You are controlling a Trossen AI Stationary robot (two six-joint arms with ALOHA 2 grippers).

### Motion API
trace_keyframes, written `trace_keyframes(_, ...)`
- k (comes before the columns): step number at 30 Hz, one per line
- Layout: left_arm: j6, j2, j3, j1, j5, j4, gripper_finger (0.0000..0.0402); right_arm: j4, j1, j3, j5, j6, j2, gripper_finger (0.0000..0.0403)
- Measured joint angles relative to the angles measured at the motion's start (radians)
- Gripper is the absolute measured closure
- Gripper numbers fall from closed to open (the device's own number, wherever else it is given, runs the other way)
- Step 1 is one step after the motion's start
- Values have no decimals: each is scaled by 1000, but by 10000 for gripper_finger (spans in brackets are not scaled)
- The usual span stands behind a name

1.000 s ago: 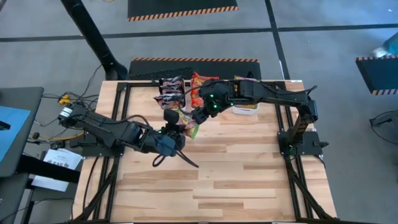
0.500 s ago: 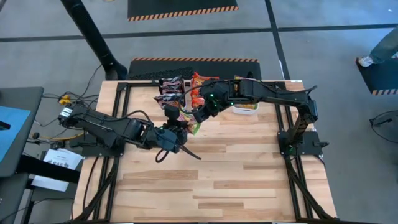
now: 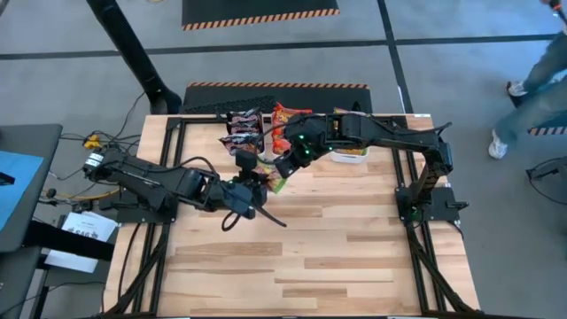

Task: Sort Maruchan noodles
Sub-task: Put the green noodle pack into the right white bin

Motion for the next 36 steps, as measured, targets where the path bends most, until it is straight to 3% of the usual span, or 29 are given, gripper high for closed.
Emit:
trace_keyframes(7,-188,0,0,48,244,-53,348,-11,10,0,-6,-6,0,398)
trace_keyframes(14,-373,0,0,84,294,-71,289,-65,18,0,2,-17,0,400)
trace_keyframes(22,-466,-18,1,83,411,-90,287,-195,30,0,10,-155,0,400)
trace_keyframes(36,-484,-84,1,165,322,-149,289,-372,15,0,108,-417,0,397)
